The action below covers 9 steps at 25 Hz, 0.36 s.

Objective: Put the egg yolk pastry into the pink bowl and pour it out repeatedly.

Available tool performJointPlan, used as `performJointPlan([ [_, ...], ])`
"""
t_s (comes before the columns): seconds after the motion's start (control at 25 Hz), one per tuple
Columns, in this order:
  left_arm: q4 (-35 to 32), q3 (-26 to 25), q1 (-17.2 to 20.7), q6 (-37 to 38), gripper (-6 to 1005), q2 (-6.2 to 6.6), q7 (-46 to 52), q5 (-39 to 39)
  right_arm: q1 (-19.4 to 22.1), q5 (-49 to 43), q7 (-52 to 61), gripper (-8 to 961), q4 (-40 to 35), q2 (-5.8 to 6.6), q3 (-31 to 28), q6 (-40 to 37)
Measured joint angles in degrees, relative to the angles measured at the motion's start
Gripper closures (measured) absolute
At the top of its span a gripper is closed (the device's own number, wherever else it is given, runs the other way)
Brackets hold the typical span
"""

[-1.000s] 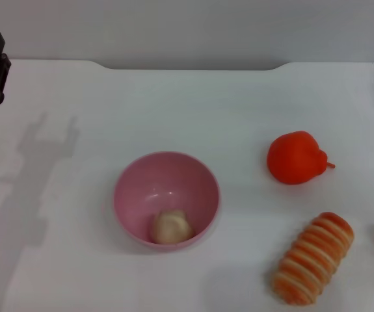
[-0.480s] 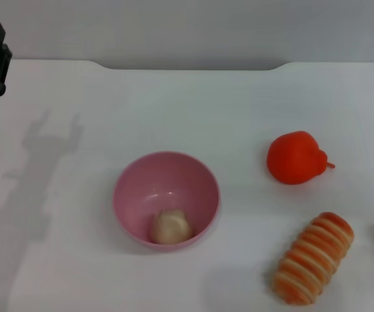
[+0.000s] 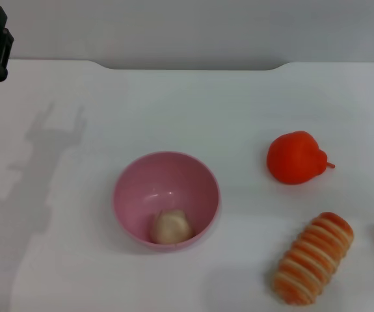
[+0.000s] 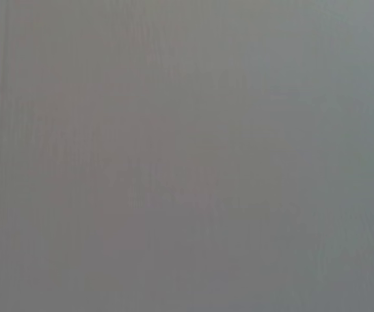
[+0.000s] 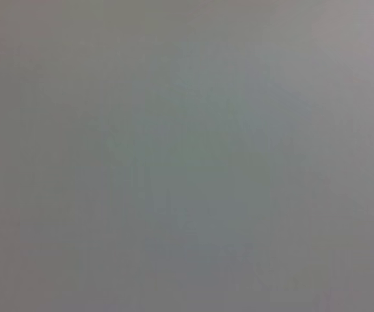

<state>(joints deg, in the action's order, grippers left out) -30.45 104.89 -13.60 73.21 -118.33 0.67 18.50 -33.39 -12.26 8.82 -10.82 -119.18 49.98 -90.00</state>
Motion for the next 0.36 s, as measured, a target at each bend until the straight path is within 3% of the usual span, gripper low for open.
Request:
performJointPlan([
  [0.36,2.8,-0.1,-2.4,0.3,395,0.01,1.5,0.5,-0.4,0.2,1.0,468,1.5,0.06,0.5,0.0],
])
